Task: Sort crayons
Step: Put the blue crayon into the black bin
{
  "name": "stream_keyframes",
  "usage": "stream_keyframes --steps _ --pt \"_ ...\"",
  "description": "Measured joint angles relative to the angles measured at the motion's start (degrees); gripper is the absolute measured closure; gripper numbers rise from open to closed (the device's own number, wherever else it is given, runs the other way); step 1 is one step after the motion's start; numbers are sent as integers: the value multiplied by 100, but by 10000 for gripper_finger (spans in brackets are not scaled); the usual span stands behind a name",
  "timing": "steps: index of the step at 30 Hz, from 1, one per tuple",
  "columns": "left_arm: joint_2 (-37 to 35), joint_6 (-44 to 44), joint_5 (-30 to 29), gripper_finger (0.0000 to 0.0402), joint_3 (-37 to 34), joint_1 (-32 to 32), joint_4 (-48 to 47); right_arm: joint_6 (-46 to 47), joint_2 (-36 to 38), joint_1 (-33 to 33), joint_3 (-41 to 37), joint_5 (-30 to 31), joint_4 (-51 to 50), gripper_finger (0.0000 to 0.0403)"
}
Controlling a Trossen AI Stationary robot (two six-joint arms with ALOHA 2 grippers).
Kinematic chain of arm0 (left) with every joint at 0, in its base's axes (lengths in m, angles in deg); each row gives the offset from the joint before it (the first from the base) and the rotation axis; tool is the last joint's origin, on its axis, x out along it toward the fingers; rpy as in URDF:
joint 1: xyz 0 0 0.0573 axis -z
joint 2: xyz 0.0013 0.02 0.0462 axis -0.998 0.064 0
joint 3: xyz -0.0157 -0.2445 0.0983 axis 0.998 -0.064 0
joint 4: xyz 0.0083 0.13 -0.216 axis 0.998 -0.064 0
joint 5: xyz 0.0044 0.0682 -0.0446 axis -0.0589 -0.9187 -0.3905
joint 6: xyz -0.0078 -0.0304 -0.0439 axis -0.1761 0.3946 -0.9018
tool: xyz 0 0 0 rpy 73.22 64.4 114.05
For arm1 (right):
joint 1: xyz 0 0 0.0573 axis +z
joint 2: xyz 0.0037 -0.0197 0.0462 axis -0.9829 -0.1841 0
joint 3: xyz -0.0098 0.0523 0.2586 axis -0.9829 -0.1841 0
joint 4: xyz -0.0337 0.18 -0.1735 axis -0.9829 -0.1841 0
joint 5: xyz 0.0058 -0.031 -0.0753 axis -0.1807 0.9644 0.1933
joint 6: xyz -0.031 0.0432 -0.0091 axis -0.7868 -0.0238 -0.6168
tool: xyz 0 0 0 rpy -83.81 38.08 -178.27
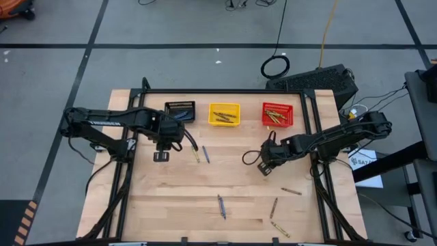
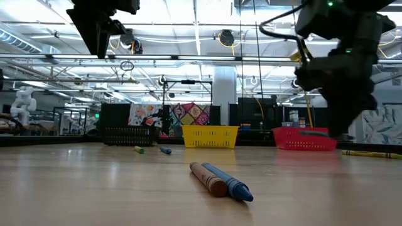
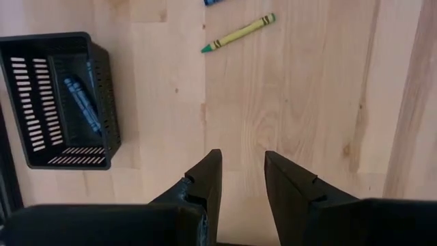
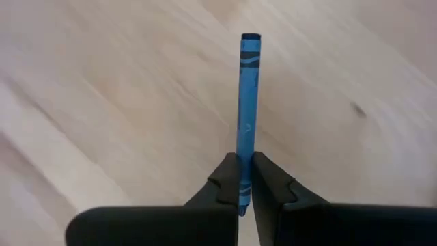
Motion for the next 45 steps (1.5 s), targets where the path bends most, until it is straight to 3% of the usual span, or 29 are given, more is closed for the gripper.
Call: stream_keyframes --steps 10,24,29,42,45 --pt "0 43 -580 297 0 -1 -217 -832 2 -596 2 165 1706 403" --pt "0 190 -703 297 0 -6 -252 -1563 1 -1417 2 165 3678 403" --pt "0 157 -703 297 0 -6 -251 -1760 -313 -1621 54 133 4531 403" --pt "0 157 -702 297 0 -5 -250 -2899 -1935 -1893 1896 99 4587 403" --pt "0 153 -702 297 0 -5 -249 -3021 -2289 -2041 2354 -226 4594 403"
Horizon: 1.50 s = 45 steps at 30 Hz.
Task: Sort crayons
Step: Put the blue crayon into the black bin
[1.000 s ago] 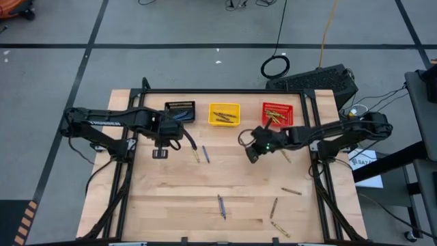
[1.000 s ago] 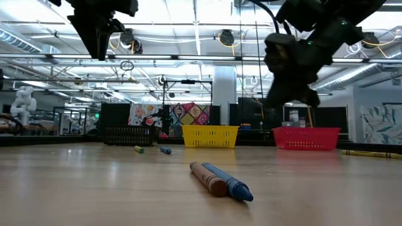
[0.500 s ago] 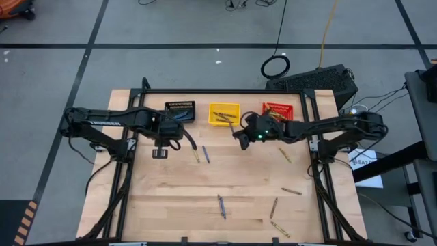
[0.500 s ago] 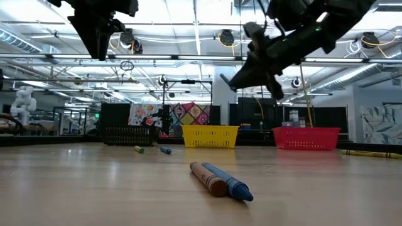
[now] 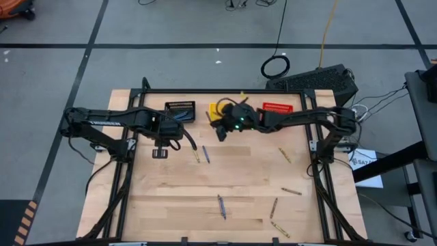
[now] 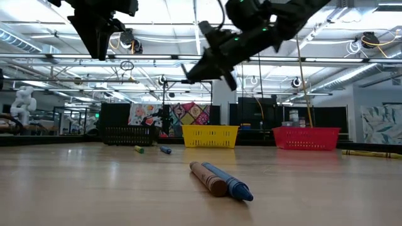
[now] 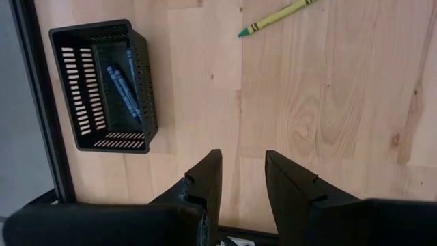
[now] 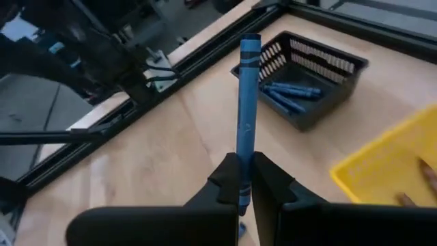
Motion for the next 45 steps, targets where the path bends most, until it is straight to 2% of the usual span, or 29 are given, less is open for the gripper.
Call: stream_keyframes --steps 6,28,39,45 --pt "0 -7 0 297 0 0 1 -271 -728 -178 609 -264 -26 403" --pt "0 -15 0 297 2 -1 172 -966 -2559 -816 2335 -1446 259 403" --pt "0 -20 0 297 2 0 256 -1104 -3214 -940 2997 -1466 323 403" --pt "0 -21 0 297 2 -2 257 -1116 -3291 -1012 3041 -1463 229 403"
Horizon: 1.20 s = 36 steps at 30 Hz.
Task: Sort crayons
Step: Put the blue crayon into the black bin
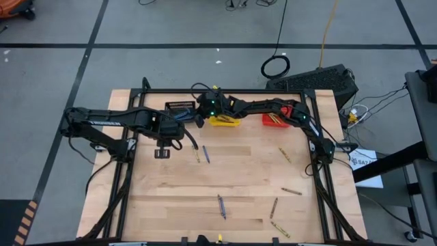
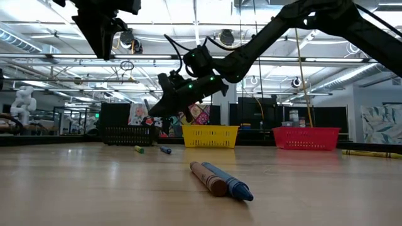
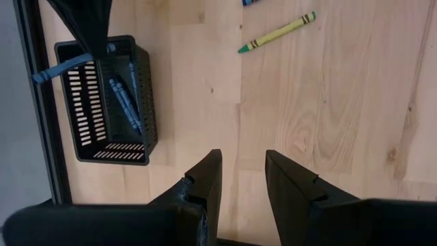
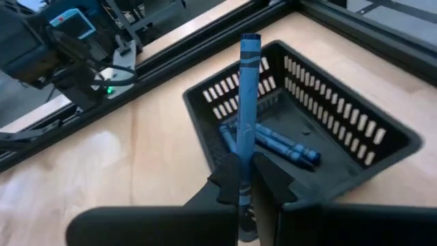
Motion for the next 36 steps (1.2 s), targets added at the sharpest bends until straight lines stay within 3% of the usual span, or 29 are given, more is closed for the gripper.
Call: stream_keyframes --steps 15,29,36 --pt "0 4 0 297 0 0 52 0 2 -19 4 179 -35 400" --pt "0 56 0 297 0 1 46 44 2 -17 4 157 -40 369" --pt "0 56 0 297 0 2 45 48 2 -17 3 163 -38 330"
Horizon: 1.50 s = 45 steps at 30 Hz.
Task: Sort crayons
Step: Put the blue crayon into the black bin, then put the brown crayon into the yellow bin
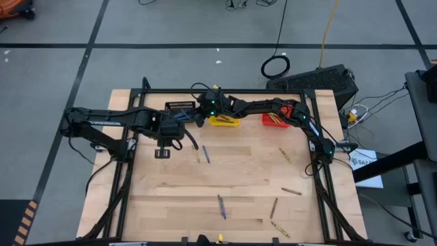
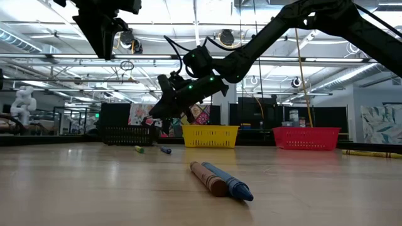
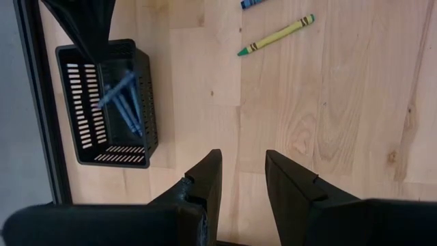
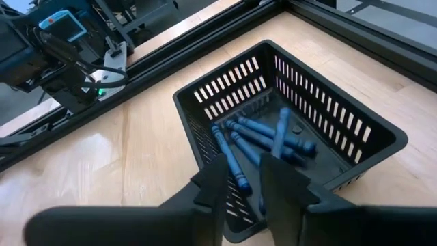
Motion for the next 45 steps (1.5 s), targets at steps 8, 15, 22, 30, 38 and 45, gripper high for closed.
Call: stream_keyframes --steps 8,15,22,30,38,45 --pt "0 -34 0 297 0 -2 0 64 41 4 -4 -55 -48 306" --pt "0 -346 3 297 0 -1 -4 -187 713 28 -8 -1040 -1009 305" --pt "0 -348 30 297 0 13 323 -966 1801 137 -8 -1046 -3360 305" --pt "0 -41 70 297 0 13 1155 -1099 2903 135 -8 -1019 -5983 305" --pt "137 -501 379 297 0 17 1405 -493 3514 382 -5 503 -7992 305" --pt "618 -34 584 297 0 45 1417 198 3598 779 -5 1637 -9046 305"
